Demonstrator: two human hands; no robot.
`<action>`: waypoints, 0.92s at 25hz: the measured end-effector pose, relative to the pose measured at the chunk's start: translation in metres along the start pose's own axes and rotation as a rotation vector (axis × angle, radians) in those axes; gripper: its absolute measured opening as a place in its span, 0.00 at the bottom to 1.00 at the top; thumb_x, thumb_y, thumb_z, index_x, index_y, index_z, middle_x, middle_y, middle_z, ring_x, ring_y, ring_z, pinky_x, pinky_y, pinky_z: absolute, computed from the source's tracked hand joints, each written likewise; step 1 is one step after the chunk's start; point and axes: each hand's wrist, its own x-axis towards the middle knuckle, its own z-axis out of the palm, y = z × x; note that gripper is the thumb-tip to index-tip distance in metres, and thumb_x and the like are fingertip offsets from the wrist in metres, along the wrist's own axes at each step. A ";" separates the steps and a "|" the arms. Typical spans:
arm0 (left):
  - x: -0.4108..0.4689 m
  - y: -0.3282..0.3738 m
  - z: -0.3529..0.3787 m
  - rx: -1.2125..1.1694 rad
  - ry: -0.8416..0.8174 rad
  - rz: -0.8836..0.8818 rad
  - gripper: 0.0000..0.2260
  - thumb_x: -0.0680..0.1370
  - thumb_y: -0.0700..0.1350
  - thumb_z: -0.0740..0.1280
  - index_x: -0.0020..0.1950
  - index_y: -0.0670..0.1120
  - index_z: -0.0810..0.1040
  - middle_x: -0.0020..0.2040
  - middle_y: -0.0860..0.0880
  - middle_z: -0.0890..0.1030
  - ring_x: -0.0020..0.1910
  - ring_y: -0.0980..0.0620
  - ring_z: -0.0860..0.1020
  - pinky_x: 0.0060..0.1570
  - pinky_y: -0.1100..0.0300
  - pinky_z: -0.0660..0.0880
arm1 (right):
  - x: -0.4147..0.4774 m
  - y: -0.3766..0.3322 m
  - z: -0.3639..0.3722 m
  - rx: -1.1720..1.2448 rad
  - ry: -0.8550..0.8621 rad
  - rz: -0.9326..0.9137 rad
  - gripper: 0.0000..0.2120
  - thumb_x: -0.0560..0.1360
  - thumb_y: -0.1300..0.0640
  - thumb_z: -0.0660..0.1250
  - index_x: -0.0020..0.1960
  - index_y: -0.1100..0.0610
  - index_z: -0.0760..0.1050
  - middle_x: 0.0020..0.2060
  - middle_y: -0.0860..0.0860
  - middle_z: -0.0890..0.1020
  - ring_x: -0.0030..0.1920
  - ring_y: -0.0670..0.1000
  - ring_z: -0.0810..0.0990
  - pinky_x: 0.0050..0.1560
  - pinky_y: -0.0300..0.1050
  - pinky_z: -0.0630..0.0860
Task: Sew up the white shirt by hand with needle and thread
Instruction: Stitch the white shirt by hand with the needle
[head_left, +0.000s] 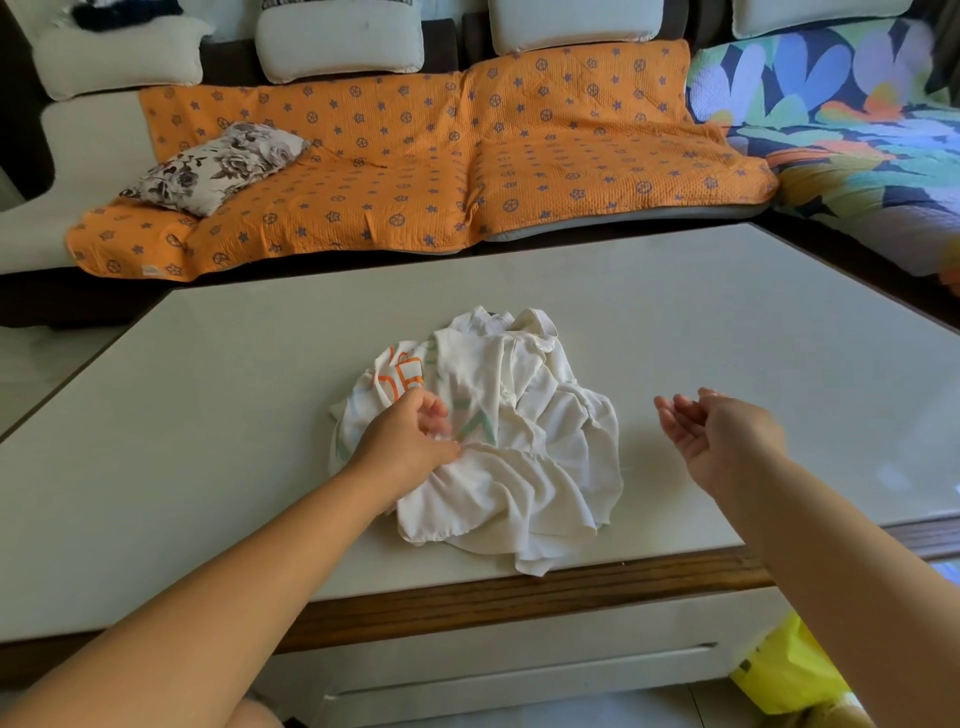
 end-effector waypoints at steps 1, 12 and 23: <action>-0.005 0.006 0.001 0.159 0.117 0.171 0.11 0.70 0.48 0.76 0.48 0.49 0.77 0.45 0.54 0.78 0.48 0.49 0.75 0.52 0.58 0.69 | -0.009 0.003 0.006 -0.008 -0.046 0.000 0.12 0.83 0.65 0.54 0.64 0.63 0.69 0.37 0.57 0.76 0.37 0.55 0.80 0.34 0.44 0.81; -0.017 0.063 -0.003 -1.266 -0.357 -0.482 0.07 0.79 0.45 0.66 0.47 0.43 0.80 0.30 0.51 0.77 0.25 0.55 0.74 0.27 0.64 0.74 | -0.105 0.037 0.029 -0.501 -0.886 0.180 0.04 0.81 0.64 0.60 0.49 0.62 0.72 0.33 0.59 0.79 0.32 0.57 0.82 0.31 0.42 0.79; -0.018 0.020 -0.027 -0.709 -0.237 -0.187 0.12 0.82 0.45 0.60 0.44 0.44 0.80 0.29 0.51 0.66 0.25 0.56 0.60 0.25 0.64 0.58 | -0.073 0.054 0.056 -0.985 -0.548 -0.361 0.05 0.80 0.56 0.63 0.51 0.53 0.78 0.28 0.52 0.81 0.25 0.49 0.80 0.25 0.37 0.74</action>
